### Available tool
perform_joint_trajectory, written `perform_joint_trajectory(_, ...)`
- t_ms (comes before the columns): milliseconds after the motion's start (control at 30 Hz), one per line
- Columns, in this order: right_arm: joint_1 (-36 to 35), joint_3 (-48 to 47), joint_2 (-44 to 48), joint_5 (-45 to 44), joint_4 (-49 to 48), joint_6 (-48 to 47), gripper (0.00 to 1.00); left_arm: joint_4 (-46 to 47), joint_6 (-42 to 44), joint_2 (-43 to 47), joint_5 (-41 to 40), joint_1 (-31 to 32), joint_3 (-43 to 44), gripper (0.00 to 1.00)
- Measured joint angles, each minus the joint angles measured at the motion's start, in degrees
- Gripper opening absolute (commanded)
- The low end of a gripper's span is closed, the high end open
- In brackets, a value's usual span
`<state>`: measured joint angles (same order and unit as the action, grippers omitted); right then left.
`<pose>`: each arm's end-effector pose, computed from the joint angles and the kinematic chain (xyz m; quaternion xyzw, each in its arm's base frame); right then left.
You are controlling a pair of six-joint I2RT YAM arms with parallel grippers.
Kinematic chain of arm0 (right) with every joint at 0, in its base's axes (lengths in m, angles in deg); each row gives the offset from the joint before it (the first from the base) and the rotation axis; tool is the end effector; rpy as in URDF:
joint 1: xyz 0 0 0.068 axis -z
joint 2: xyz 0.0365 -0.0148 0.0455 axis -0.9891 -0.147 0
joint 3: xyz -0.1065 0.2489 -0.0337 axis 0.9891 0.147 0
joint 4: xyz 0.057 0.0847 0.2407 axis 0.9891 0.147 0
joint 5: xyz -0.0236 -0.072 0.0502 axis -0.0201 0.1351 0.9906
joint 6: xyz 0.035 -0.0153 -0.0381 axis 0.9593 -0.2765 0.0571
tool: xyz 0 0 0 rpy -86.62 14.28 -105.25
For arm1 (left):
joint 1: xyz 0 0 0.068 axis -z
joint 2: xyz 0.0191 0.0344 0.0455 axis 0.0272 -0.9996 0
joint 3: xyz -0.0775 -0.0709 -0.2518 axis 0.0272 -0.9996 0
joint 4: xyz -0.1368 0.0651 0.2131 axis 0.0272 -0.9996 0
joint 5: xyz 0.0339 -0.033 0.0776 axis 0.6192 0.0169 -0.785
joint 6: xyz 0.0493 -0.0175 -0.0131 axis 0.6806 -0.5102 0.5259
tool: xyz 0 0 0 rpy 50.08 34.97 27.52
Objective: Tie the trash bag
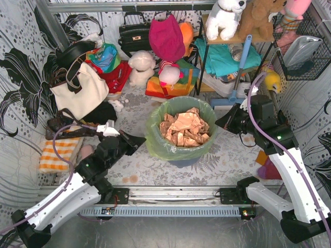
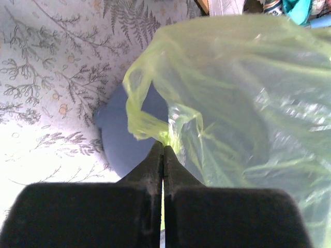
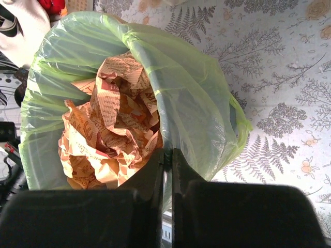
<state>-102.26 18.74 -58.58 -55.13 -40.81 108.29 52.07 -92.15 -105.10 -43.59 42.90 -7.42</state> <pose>0.1555 0.0656 0.3935 0.0971 0.8525 0.3214 0.4007 0.1150 -0.0917 0.2577 -0.2397 0.7920 -0.4011 0.3929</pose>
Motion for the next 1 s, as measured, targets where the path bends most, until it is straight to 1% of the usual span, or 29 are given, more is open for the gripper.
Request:
perform_joint_trajectory(167, 0.0, 0.8, 0.4, -1.2, -1.1, 0.8, 0.0, 1.2, 0.2, 7.4, 2.7, 0.0, -6.2, 0.0)
perform_joint_trajectory(367, 0.0, 1.5, 0.7, -1.2, -2.1, 1.5, 0.0, 6.1, 2.0, 16.6, 4.5, 0.0, -11.4, 0.0)
perform_joint_trajectory(500, 0.0, 1.5, 0.7, -1.2, -2.2, 1.5, 0.0, 11.9, 3.4, 18.8, 5.4, 0.0, -12.4, 0.0)
perform_joint_trajectory(600, 0.0, 1.5, 0.8, -1.8, -2.2, 1.5, 0.0, 13.0, 3.6, 18.4, 5.3, 0.0, -12.4, 0.0)
perform_joint_trajectory(700, 0.0, 1.5, 0.9, -2.6, -2.1, 1.7, 0.0, 10.1, 3.2, 17.1, 3.7, 0.0, -12.1, 0.0)
perform_joint_trajectory(900, 0.0, 1.5, 0.9, -3.6, -2.1, 1.7, 0.0, -4.2, 0.7, 13.7, -3.6, 0.0, -7.0, 0.0)
perform_joint_trajectory(1000, 0.0, 1.5, 0.9, -3.8, -2.1, 1.9, 0.0, -9.3, -0.6, 12.2, -6.7, 0.0, -4.5, 0.0)
